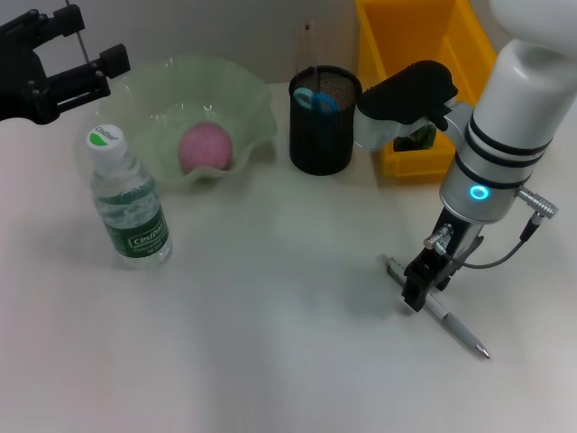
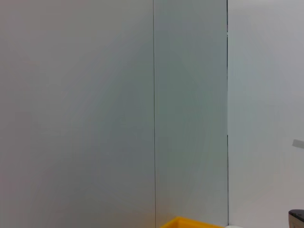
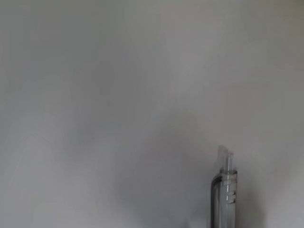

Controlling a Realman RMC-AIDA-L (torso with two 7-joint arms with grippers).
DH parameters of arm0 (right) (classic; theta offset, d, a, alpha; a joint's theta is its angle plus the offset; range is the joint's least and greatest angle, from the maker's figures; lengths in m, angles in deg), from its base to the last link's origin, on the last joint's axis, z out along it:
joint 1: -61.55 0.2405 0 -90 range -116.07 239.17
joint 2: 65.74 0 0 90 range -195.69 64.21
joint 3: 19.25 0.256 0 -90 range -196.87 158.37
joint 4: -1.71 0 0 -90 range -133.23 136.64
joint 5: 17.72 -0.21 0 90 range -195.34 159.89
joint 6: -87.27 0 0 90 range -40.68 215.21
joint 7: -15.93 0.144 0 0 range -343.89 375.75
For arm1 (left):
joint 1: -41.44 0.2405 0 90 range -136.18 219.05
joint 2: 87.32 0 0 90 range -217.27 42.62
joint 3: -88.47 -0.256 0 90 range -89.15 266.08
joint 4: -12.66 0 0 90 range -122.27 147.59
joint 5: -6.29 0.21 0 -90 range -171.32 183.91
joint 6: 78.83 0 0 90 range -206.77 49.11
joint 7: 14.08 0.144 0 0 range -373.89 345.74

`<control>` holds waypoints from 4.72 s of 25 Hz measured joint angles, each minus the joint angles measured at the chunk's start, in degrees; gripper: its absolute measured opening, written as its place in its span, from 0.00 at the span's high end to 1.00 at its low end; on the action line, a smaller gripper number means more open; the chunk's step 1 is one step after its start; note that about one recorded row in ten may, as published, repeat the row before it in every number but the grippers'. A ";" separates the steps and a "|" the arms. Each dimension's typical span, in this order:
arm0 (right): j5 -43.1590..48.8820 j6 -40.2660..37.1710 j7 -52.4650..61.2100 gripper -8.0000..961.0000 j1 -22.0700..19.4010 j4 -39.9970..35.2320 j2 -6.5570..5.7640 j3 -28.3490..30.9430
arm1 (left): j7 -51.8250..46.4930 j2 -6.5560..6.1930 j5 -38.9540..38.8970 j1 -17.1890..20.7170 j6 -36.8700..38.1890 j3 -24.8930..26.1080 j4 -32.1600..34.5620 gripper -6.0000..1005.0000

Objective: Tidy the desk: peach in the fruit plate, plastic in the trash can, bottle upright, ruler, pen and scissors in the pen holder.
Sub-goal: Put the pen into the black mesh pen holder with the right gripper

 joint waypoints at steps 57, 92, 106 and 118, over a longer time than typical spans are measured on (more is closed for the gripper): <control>-1.49 0.59 0.25 0.52 1.22 1.66 0.08 -4.56 | 0.09 0.06 0.00 0.08 0.01 0.01 0.45 0.20; -1.33 0.42 0.79 0.72 1.31 1.93 0.08 -4.54 | 0.09 0.06 -0.85 0.44 1.24 0.18 0.41 0.20; -1.39 0.41 0.83 0.76 1.31 1.93 0.08 -4.55 | 0.09 0.06 -0.89 0.53 1.23 0.18 0.43 0.20; -1.43 0.42 0.85 0.81 1.45 2.37 0.08 -4.55 | 0.09 0.06 -1.28 0.53 1.29 0.14 0.52 0.20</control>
